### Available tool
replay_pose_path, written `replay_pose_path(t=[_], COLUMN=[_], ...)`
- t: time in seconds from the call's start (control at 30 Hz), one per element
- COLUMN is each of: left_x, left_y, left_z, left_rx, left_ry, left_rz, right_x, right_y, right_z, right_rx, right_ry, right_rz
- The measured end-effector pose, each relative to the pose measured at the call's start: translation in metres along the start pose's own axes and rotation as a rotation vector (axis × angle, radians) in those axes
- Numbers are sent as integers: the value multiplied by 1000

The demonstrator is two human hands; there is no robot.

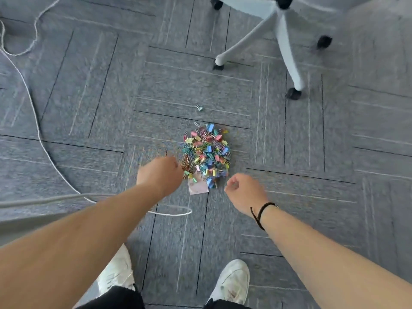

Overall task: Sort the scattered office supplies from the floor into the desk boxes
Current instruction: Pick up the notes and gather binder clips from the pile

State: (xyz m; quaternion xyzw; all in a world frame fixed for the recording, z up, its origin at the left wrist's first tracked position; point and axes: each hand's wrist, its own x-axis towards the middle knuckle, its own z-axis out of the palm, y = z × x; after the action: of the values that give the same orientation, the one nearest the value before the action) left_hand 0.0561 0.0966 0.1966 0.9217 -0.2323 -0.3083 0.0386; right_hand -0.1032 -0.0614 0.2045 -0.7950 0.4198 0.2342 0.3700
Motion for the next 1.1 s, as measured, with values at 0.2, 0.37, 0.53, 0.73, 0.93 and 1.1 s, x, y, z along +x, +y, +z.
replay_pose_path(t=[0.2,0.37,0.53,0.73,0.93,1.1], left_x=[79,115,129,137,130,137], left_y=[-24,-37,-31,-32,-38,-35], left_z=[120,164,163,174,178,177], left_rx=[263,372,321,338,463,589], left_ry=[-62,-114,-102,-163,-101,-33], left_rz=[212,379,555,561,710,864], right_x=[112,163,180,174,167,183], right_y=[54,81,91,89,89,76], right_z=[78,86,83,91,122,123], right_rx=[-195,-253,67,196,267,448], right_ry=[28,50,42,-118,-168,-143], right_rz=[-74,-110,0,77,132,42])
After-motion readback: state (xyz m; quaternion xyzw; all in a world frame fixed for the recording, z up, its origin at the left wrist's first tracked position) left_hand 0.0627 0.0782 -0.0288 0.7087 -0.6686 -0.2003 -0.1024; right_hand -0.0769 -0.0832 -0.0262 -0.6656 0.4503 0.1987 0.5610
